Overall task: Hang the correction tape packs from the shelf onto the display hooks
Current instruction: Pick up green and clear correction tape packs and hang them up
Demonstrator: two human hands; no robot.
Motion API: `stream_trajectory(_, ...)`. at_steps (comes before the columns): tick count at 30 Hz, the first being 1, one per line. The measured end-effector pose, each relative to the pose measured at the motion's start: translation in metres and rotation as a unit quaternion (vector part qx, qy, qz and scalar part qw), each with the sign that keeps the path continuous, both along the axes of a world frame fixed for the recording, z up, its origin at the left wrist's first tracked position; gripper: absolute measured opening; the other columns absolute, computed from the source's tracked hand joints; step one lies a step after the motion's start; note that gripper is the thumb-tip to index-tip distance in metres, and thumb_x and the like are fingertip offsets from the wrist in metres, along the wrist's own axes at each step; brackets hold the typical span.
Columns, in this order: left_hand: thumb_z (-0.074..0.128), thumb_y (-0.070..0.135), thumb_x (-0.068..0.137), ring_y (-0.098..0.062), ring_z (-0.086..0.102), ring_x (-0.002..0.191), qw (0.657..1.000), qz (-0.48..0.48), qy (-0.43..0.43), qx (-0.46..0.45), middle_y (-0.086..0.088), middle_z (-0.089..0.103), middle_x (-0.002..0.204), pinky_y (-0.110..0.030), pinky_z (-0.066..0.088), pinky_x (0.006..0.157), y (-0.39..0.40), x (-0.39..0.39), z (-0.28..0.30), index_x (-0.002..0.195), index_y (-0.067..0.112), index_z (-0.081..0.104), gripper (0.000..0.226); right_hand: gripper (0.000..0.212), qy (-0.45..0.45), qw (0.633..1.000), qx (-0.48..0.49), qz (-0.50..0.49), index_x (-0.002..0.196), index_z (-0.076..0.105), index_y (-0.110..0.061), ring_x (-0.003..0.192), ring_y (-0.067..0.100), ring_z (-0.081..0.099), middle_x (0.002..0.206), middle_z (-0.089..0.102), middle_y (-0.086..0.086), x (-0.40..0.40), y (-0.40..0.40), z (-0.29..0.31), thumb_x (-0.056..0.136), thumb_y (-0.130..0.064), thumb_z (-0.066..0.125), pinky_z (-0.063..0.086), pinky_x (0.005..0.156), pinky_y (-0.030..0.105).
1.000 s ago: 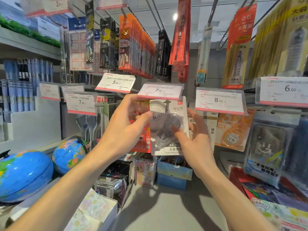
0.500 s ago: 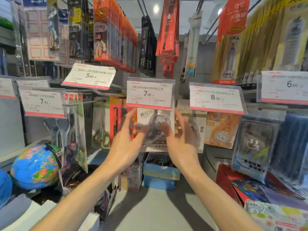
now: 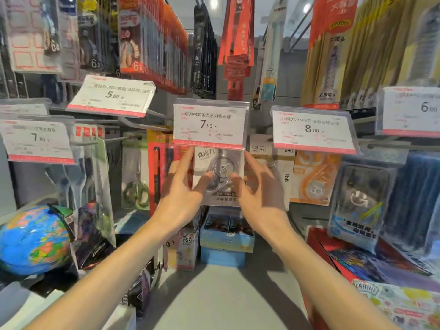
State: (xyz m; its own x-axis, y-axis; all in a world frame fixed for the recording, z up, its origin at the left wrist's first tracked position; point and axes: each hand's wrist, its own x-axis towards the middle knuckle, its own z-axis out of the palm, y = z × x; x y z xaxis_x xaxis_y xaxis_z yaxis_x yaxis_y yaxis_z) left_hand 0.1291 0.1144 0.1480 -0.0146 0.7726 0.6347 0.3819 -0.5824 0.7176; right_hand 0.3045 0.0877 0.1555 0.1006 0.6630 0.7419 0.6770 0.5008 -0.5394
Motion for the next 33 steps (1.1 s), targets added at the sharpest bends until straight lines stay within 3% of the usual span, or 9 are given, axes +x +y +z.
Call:
stream_trajectory(2,0.063,0.052,0.097,0.016,0.045,0.128,1.0,0.01,0.008,0.001,0.023,0.027,0.157,-0.038,0.037,0.109,0.001,0.001,-0.002,0.156,0.055,0.015,0.076,0.047,0.016,1.0,0.016,0.021,0.147,0.055,-0.029,0.093,-0.008,0.068,0.119,0.069,-0.011,0.015,-0.007,-0.003,0.101,-0.033,0.064,0.054,0.095,0.012)
stream_trajectory(4,0.064,0.055,0.095,-0.009,0.05,0.131,1.0,0.019,0.021,-0.004,0.019,0.024,0.159,-0.047,0.044,0.106,0.002,0.002,-0.003,0.155,0.056,0.01,0.081,0.037,0.025,0.998,0.052,-0.004,0.135,0.062,-0.026,0.091,0.001,0.068,0.109,0.066,-0.008,0.034,-0.012,-0.007,0.099,-0.031,0.066,0.062,0.083,0.026)
stream_trajectory(8,0.067,0.055,0.092,-0.007,0.046,0.119,0.998,0.034,0.048,0.029,0.017,0.028,0.14,-0.032,0.044,0.096,0.005,0.011,-0.003,0.16,0.043,0.009,0.09,0.039,-0.005,0.989,0.129,-0.077,0.132,0.06,-0.018,0.131,-0.017,0.039,0.139,0.05,0.015,0.062,-0.015,-0.015,0.095,-0.017,0.072,0.04,0.113,0.016)
stream_trajectory(10,0.069,0.054,0.092,0.001,0.04,0.113,0.997,0.04,0.051,0.036,0.017,0.029,0.138,-0.025,0.036,0.095,0.007,0.015,-0.002,0.162,0.04,0.011,0.091,0.054,-0.056,0.984,0.121,-0.117,0.14,0.051,-0.027,0.149,0.018,0.033,0.154,0.038,0.017,0.065,-0.012,-0.02,0.092,-0.019,0.075,0.039,0.119,0.05)
stream_trajectory(12,0.069,0.051,0.093,0.002,0.037,0.117,0.996,0.046,0.061,0.035,0.01,0.031,0.147,-0.023,0.033,0.1,0.009,0.017,-0.001,0.163,0.036,0.013,0.092,0.066,-0.134,0.975,0.074,-0.162,0.151,0.043,-0.029,0.157,0.04,0.017,0.168,0.021,0.02,0.065,-0.005,-0.02,0.092,-0.029,0.073,0.028,0.123,0.062)
stream_trajectory(14,0.069,0.047,0.095,-0.002,0.036,0.122,0.995,0.05,0.078,0.035,0.005,0.031,0.151,-0.024,0.033,0.103,0.011,0.016,0.001,0.164,0.032,0.012,0.091,0.074,-0.181,0.965,0.006,-0.192,0.161,0.032,-0.03,0.162,0.034,-0.002,0.175,0.004,0.013,0.063,0.0,-0.017,0.096,-0.045,0.064,0.011,0.129,0.056)
stream_trajectory(19,0.069,0.039,0.096,-0.002,0.036,0.122,0.994,0.053,0.092,0.033,0.002,0.03,0.151,-0.018,0.033,0.1,0.014,0.013,0.006,0.164,0.025,0.014,0.089,0.078,-0.187,0.963,-0.02,-0.196,0.165,0.021,-0.028,0.162,0.029,-0.006,0.173,0.013,0.022,0.056,0.003,-0.013,0.1,-0.049,0.058,0.003,0.129,0.058)
stream_trajectory(28,0.065,0.038,0.098,0.0,0.036,0.125,0.988,0.063,0.105,0.088,0.008,0.025,0.157,-0.028,0.034,0.105,0.0,0.006,-0.01,0.156,0.036,0.032,0.067,0.077,-0.134,0.982,-0.043,-0.122,0.164,0.018,-0.036,0.16,0.031,0.015,0.176,-0.004,-0.003,0.06,-0.009,-0.019,0.1,-0.044,0.06,0.018,0.127,0.044)
stream_trajectory(33,0.059,0.047,0.099,-0.006,0.053,0.113,0.993,0.065,0.091,0.049,0.013,0.032,0.152,-0.037,0.048,0.096,-0.008,0.001,-0.012,0.149,0.041,0.036,0.054,0.071,-0.086,0.993,-0.015,-0.079,0.159,0.028,-0.043,0.158,0.019,0.022,0.173,0.018,-0.005,0.061,-0.021,-0.027,0.099,-0.04,0.066,0.019,0.122,0.031)
